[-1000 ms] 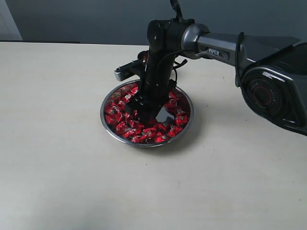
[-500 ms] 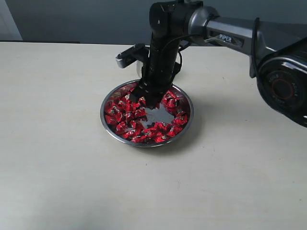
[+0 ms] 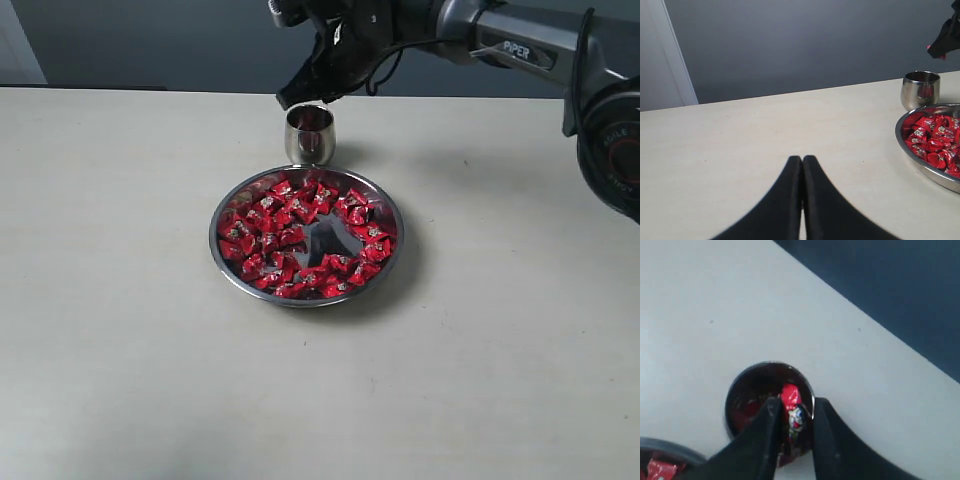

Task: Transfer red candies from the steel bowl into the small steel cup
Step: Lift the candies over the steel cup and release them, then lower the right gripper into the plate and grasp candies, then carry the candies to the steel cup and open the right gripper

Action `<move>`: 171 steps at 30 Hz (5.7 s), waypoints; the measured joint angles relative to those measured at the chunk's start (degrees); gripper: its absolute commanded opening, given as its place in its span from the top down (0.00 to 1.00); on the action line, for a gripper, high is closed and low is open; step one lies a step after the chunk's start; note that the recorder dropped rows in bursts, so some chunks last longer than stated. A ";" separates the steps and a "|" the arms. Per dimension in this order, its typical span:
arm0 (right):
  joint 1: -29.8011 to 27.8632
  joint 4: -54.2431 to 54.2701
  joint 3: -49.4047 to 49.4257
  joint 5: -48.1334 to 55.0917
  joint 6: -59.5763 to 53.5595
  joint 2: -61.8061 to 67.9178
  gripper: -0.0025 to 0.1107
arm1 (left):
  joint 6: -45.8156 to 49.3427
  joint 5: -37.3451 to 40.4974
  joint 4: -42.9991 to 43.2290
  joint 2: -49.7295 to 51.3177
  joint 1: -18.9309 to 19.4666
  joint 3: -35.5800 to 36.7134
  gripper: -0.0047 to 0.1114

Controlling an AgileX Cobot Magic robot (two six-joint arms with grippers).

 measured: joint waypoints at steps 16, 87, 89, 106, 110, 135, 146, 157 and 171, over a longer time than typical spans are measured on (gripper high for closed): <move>-1.41 11.38 0.00 -8.14 -1.46 4.84 0.82 | 0.00 0.00 0.00 0.00 0.00 0.00 0.96; 3.18 15.06 0.40 36.09 -5.45 2.07 0.62 | 0.00 0.00 0.00 0.00 0.00 0.00 0.96; 3.56 14.34 1.79 35.99 -5.18 0.76 0.62 | 0.00 0.00 0.00 0.00 0.00 0.00 0.96; 4.25 11.72 14.63 35.28 -7.35 -3.72 0.62 | 0.00 0.00 0.00 0.00 0.00 0.00 0.96; 4.25 11.72 14.63 33.72 -8.26 -3.72 0.62 | 0.00 0.00 0.00 0.00 0.00 0.00 0.96; 4.25 7.31 14.67 20.61 -8.57 -5.90 0.97 | 0.00 0.00 0.00 0.00 0.00 0.00 0.96; 0.88 1.73 14.76 -12.41 -8.41 -7.35 0.97 | 0.00 0.00 0.00 0.00 0.00 0.00 0.96; -2.43 6.71 14.76 -19.59 -8.27 -3.96 0.97 | 0.00 0.00 0.00 0.00 0.00 0.00 0.96; -2.33 6.92 14.76 -21.23 -9.54 -2.19 0.97 | 0.00 0.00 0.00 0.00 0.00 0.00 0.96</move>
